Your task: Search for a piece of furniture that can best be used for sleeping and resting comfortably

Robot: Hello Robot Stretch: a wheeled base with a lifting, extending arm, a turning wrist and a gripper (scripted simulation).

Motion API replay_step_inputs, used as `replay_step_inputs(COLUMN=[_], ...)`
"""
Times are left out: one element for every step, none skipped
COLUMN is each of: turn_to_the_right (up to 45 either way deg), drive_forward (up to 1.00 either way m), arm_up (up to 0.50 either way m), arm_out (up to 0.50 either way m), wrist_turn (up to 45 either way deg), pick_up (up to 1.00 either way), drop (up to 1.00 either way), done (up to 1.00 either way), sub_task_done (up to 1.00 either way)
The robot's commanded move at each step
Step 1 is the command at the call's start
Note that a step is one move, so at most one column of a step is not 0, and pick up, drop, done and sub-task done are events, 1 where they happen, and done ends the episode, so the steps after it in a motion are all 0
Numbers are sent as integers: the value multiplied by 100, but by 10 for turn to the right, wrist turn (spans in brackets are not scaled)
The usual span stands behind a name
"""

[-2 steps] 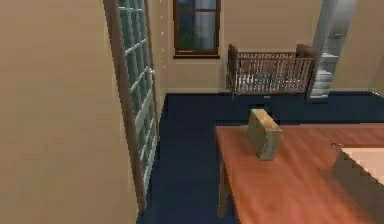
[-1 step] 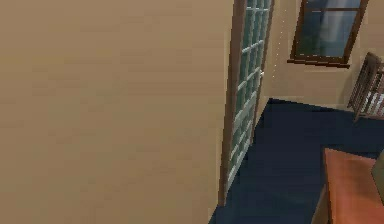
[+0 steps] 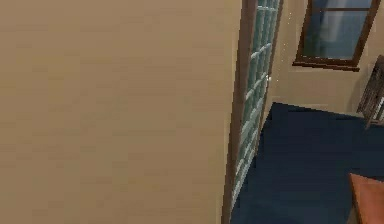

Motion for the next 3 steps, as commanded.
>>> replay_step_inputs(turn_to_the_right=[450, 450, 450], drive_forward=[0, 0, 0], arm_up=[0, 0, 0], arm_out=[0, 0, 0], wrist_turn=[0, 0, 0], pick_up=[0, 0, 0], drop=[0, 0, 0], done=[0, 0, 0], sub_task_done=[0, 0, 0])
